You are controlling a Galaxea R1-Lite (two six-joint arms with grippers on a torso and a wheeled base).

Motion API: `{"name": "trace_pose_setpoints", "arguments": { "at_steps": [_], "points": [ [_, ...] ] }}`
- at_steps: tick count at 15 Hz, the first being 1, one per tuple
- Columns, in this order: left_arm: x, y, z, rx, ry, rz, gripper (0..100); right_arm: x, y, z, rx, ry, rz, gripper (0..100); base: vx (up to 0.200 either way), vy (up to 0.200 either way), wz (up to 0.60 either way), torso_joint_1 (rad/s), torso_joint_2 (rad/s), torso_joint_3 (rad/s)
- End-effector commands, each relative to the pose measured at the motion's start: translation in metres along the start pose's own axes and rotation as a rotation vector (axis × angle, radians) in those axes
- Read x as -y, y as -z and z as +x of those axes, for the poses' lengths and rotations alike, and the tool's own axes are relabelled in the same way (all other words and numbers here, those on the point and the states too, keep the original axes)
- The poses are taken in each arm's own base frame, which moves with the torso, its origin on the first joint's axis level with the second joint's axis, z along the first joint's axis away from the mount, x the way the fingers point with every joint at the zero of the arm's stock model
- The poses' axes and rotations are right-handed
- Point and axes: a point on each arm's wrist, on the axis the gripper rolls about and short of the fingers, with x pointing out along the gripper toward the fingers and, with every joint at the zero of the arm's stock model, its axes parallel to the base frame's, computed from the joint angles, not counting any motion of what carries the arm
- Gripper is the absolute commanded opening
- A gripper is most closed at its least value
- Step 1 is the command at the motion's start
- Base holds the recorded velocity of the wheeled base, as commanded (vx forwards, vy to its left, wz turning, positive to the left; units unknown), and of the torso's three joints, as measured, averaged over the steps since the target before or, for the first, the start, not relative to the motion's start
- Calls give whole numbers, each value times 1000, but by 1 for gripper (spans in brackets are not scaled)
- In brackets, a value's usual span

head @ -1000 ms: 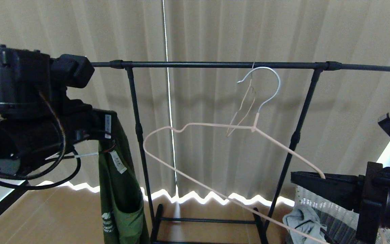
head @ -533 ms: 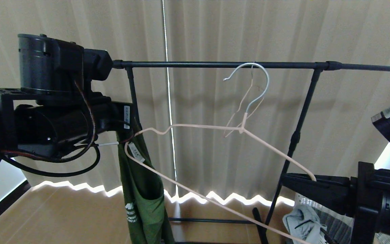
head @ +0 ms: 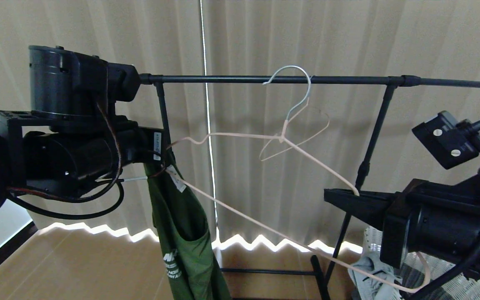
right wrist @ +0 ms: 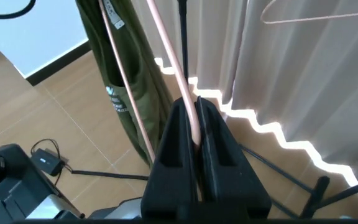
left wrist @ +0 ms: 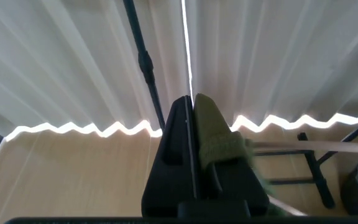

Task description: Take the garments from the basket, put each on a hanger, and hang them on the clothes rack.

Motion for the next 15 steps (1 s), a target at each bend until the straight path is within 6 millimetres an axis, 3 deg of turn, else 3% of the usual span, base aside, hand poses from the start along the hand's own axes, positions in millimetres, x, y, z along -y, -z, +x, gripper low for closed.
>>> {"name": "trace_pose_setpoints", "arguments": {
  "at_steps": [1,10,15],
  "points": [
    [1,0,-1,3,4,-2,0,-3,-3,12,-10,2,1,0,0,0,0,0,0,0],
    [-4,-3,5,14,-57,-30,0,-16,-2,8,-16,-61,59,0,0,0,0,0,0,0],
    [-2,-4,2,19,-66,-28,0,-20,-2,33,-46,-28,54,0,0,0,0,0,0,0]
  ]
}}
